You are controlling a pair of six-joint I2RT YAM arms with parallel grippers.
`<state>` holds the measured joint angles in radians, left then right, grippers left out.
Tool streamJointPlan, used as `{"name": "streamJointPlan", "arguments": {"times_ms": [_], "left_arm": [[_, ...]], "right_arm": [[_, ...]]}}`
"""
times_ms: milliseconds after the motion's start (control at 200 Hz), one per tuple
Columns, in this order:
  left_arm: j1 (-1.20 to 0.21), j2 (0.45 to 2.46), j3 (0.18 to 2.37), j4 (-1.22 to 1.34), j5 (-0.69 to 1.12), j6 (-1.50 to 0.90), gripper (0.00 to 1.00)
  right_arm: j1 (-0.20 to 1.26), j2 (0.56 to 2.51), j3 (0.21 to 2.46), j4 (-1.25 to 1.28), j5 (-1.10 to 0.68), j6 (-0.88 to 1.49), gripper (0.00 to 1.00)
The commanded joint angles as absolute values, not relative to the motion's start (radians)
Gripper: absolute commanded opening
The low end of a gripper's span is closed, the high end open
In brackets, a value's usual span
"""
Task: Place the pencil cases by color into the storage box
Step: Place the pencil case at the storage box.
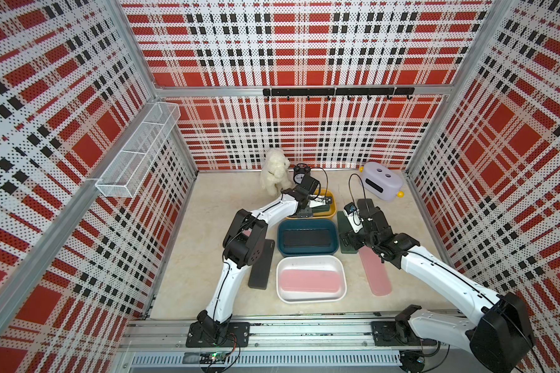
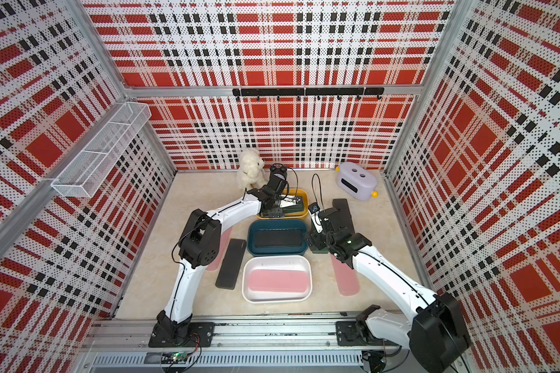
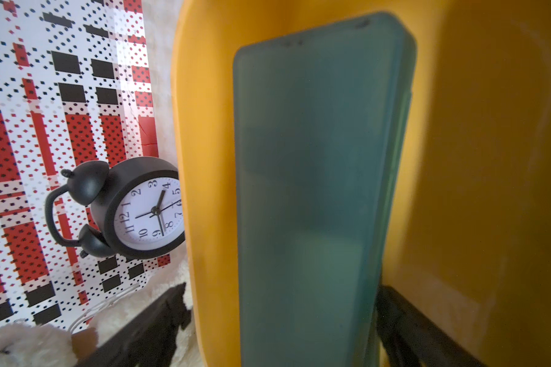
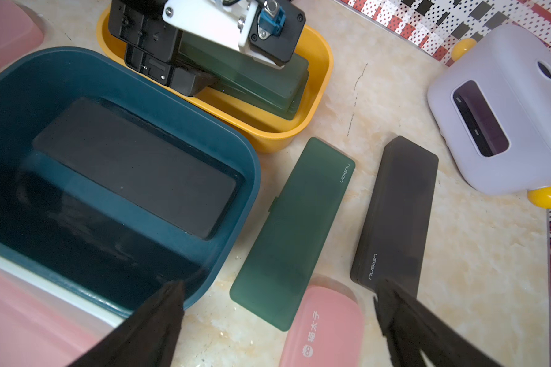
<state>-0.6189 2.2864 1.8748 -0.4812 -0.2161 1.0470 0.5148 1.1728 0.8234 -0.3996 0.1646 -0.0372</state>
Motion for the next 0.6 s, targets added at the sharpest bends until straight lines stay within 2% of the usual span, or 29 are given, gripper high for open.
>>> {"name": "streamJointPlan", "arguments": {"times_ms": [0,346,596], "left_arm": [[-0.634,2.241,1.902,-0.511,-0.194,1.054,0.97],[-0.635,2.199,1.908,-0.519,-0.112,1.052,0.97],[-0.635,2.205,1.973,-0.634,-0.032,1.066,0.97]], "right_arm": [[0.508,1.18,0.859,-0.38,0.155,-0.045,1.0],[0.456,1.189,0.878,-0.38,0.171,-0.031,1.0],[0.43,1.206,0.885,-0.382,0.184,-0.036,1.0]]}}
